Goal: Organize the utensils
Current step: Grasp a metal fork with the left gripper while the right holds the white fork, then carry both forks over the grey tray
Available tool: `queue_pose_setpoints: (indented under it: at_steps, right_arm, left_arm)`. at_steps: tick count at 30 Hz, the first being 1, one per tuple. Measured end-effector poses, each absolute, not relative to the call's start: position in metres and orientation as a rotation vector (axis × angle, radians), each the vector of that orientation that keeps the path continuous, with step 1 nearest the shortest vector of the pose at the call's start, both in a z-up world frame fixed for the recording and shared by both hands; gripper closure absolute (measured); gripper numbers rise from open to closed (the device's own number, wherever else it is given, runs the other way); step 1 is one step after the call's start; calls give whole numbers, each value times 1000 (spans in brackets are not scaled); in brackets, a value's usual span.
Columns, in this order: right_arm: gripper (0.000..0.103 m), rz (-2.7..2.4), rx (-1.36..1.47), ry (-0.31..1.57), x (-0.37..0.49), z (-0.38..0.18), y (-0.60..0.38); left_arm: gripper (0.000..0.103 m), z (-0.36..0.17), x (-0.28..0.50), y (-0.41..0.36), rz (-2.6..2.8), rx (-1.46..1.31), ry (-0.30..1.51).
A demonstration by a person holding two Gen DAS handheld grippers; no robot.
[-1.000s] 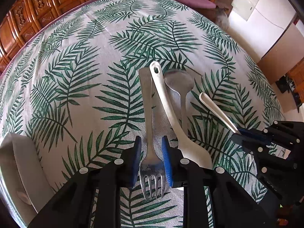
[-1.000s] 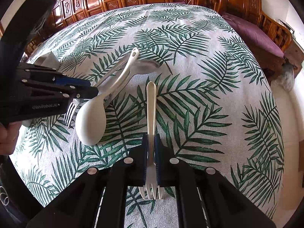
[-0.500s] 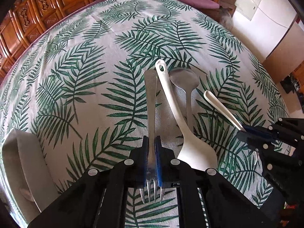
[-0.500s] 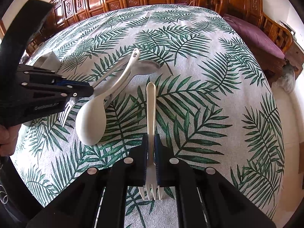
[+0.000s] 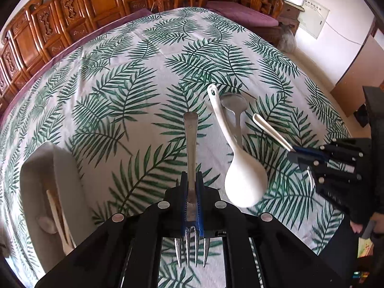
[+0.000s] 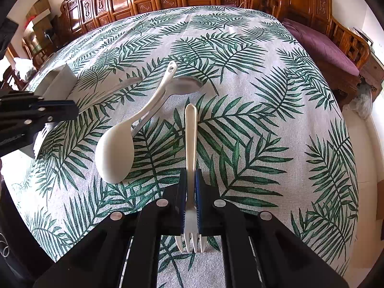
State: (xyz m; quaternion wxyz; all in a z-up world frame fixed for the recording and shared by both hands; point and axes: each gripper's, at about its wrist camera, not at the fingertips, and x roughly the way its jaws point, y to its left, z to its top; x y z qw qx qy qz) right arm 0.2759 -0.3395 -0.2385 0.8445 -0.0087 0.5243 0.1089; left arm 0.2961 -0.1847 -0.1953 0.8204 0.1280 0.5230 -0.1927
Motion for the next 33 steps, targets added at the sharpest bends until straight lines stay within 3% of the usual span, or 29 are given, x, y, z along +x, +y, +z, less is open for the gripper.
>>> queue_pose_setpoints:
  at_steps: [13,33]
  right_arm:
    - [96,216,-43,1072,274,-231,-340]
    - [96,247,-26,933,260,-171,-313]
  left_arm:
    - [97,-152,279,-156,-398,233,1030]
    - [97,-89,261,-74,-305,138,896]
